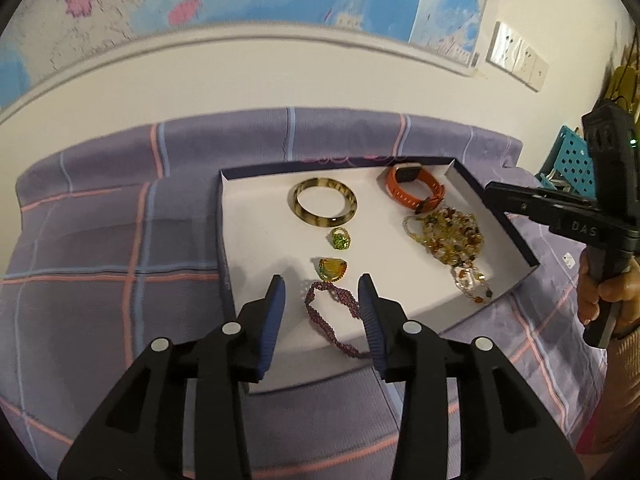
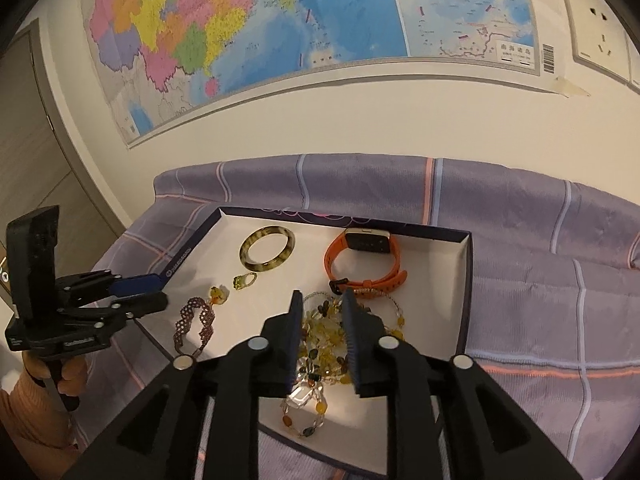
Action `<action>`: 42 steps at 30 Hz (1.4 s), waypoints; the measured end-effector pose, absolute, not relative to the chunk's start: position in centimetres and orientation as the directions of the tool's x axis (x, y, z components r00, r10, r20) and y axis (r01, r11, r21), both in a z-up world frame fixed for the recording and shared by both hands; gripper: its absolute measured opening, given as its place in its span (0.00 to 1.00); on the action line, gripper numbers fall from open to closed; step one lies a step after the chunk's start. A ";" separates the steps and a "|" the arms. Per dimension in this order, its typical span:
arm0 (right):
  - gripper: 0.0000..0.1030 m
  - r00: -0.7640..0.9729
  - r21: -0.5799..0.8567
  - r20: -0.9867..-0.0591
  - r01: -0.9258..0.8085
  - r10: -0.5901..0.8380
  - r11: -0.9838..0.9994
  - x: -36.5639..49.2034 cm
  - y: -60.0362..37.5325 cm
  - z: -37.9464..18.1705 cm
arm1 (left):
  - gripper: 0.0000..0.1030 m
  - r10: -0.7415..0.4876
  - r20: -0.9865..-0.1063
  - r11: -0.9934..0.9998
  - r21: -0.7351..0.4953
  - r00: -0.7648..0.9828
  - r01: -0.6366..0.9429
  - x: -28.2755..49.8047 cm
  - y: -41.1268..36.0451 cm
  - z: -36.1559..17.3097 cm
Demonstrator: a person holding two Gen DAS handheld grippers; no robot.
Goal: Organize jewelry
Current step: 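Open both tools to release the necklaces in the tray, then move the right tool to the clear crystal bracelet while the left tool approaches the green pendant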
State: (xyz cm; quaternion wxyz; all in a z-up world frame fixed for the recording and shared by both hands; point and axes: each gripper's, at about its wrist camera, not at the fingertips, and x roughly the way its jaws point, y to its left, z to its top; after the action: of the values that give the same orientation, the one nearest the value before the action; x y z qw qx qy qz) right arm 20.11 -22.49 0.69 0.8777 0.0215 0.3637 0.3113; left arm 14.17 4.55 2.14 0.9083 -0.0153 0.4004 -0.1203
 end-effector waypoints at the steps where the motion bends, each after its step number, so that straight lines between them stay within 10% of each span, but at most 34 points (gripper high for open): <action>1: 0.26 0.546 0.267 -0.621 -0.529 0.563 0.806 19.7 -22.7 0.8 | 0.41 -0.232 -0.716 0.970 -0.122 0.659 0.209 13.6 4.6 2.5; 12: 0.62 0.500 0.240 -0.597 -0.635 0.627 0.734 11.6 -22.6 0.8 | 0.60 -0.237 -0.692 0.965 -0.088 0.682 0.246 6.7 5.4 2.7; 27: 0.61 0.327 0.247 -0.689 -0.733 0.647 0.633 1.2 -19.6 -4.1 | 0.62 -0.285 -0.747 0.950 -0.133 0.601 0.284 1.3 4.1 -1.5; 42: 0.33 0.290 0.194 -0.737 -0.774 0.610 0.602 -2.1 -19.7 -5.3 | 0.63 -0.297 -0.745 0.947 -0.147 0.597 0.287 0.2 3.7 -1.6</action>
State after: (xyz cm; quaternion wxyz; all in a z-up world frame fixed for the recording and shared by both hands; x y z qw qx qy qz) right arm -2.13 -19.73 -5.27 0.7969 -0.1006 0.4076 0.4344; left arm 0.20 3.68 -1.64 0.8937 -0.0059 0.4179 -0.1632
